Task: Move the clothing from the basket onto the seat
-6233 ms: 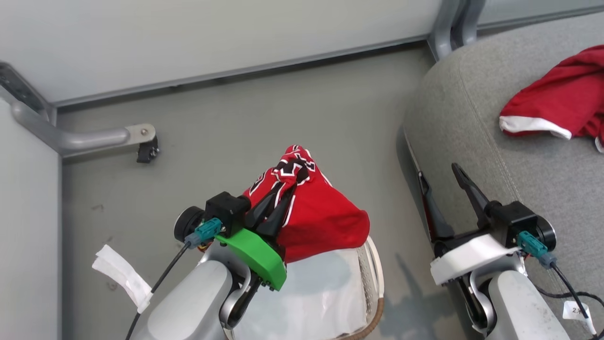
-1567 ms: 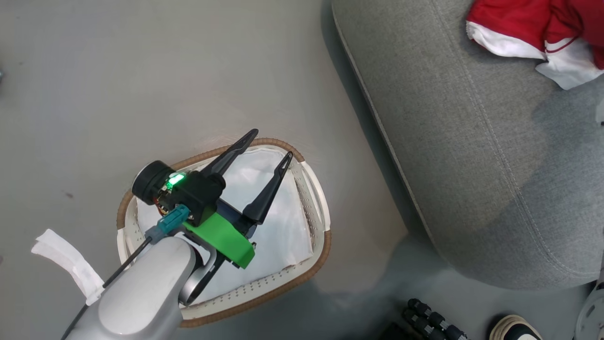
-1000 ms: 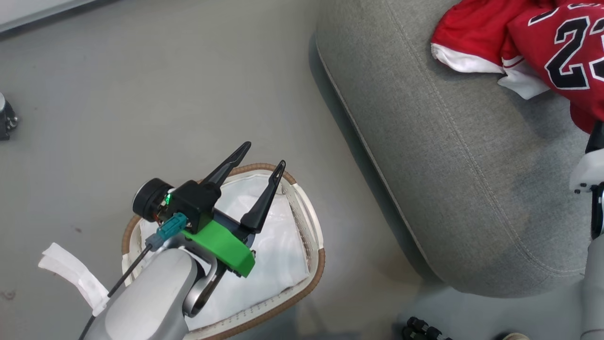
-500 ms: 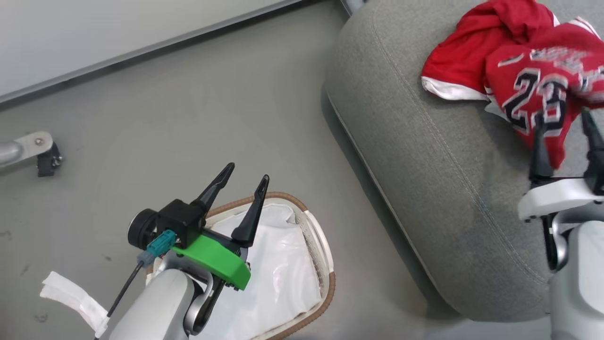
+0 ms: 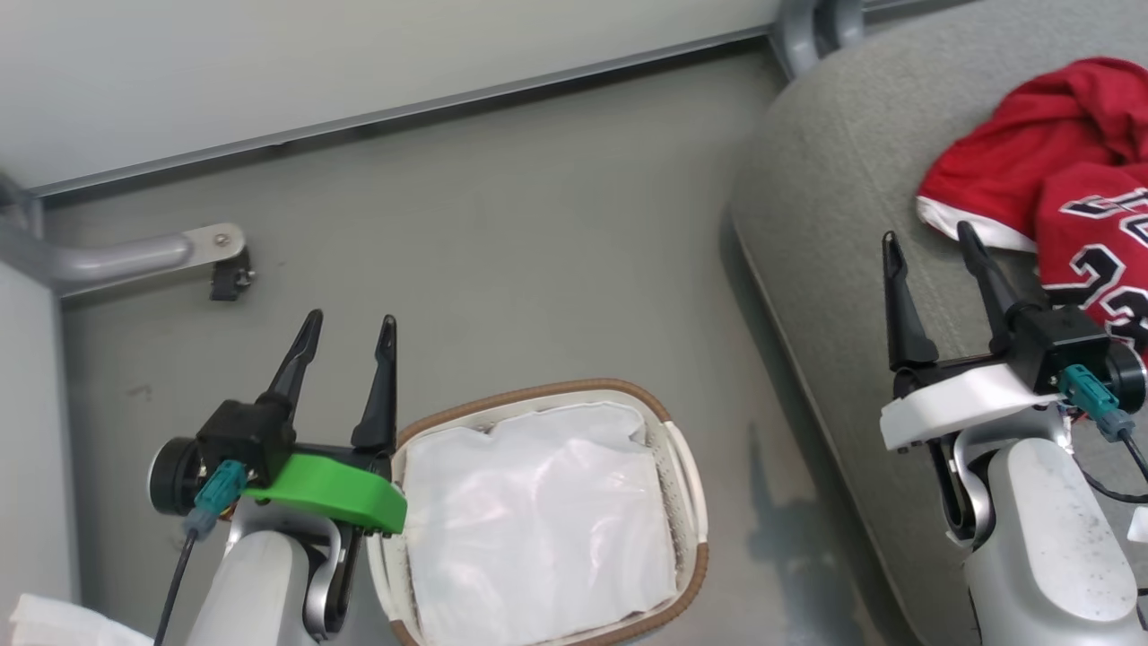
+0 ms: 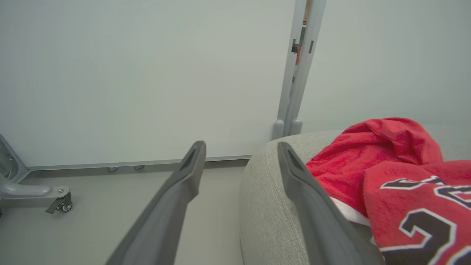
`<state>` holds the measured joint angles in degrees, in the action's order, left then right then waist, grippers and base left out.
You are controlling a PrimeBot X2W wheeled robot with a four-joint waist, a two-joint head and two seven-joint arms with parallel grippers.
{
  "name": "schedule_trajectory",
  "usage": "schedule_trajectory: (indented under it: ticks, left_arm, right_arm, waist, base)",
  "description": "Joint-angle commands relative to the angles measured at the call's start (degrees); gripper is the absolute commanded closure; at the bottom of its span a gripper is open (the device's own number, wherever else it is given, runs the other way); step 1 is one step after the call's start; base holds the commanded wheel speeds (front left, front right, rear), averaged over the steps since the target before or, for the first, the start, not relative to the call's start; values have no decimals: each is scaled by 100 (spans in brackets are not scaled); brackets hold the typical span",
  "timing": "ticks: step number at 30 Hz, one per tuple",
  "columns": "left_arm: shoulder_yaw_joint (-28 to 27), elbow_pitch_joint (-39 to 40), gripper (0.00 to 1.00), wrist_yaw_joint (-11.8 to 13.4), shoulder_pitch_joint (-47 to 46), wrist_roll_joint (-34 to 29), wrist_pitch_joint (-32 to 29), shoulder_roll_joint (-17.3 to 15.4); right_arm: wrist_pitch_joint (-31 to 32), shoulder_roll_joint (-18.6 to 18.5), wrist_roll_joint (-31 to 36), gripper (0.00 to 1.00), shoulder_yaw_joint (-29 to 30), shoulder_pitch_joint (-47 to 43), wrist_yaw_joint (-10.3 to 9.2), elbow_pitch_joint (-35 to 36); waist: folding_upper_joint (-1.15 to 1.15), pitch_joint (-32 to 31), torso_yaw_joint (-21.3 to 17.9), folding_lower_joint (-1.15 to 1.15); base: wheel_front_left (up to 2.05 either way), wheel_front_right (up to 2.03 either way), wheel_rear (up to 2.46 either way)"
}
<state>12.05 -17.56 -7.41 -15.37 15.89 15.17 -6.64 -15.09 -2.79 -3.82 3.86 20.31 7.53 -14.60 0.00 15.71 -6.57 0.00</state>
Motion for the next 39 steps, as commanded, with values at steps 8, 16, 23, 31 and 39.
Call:
schedule_trajectory:
  ticks: [8, 16, 23, 31, 39]
  left_arm:
    - [-754, -76, 0, -15, 406, -273, -4, 213]
    - [-1000, -228, 0, -15, 821, -323, -4, 311]
    - [-1004, -101, 0, -15, 1239, -223, -4, 329]
    - [-1043, -264, 0, -15, 1563, -86, -4, 353]
    - [-1051, -394, 100, 1, 1492, 298, -111, 378]
  right_arm:
    - [-10, -25, -258, 0, -343, -291, -8, -135]
    - [-10, -23, -383, 0, -502, -637, -8, -334]
    - [-10, -24, -483, 0, -513, -975, -8, -473]
    - [-10, -22, -643, 0, -394, -1358, -8, -537]
    - [150, 35, -1046, 100, -346, -1357, 0, -692]
  waist:
    - [0, -392, 722, 0]
    - [0, -740, 919, 0]
    - [0, -1071, 991, 0]
    - [0, -1369, 1081, 0]
    - [0, -1333, 1030, 0]
  base:
    - [0, 0, 0]
    - [0, 0, 0]
    - [0, 0, 0]
    - [0, 0, 0]
    - [0, 0, 0]
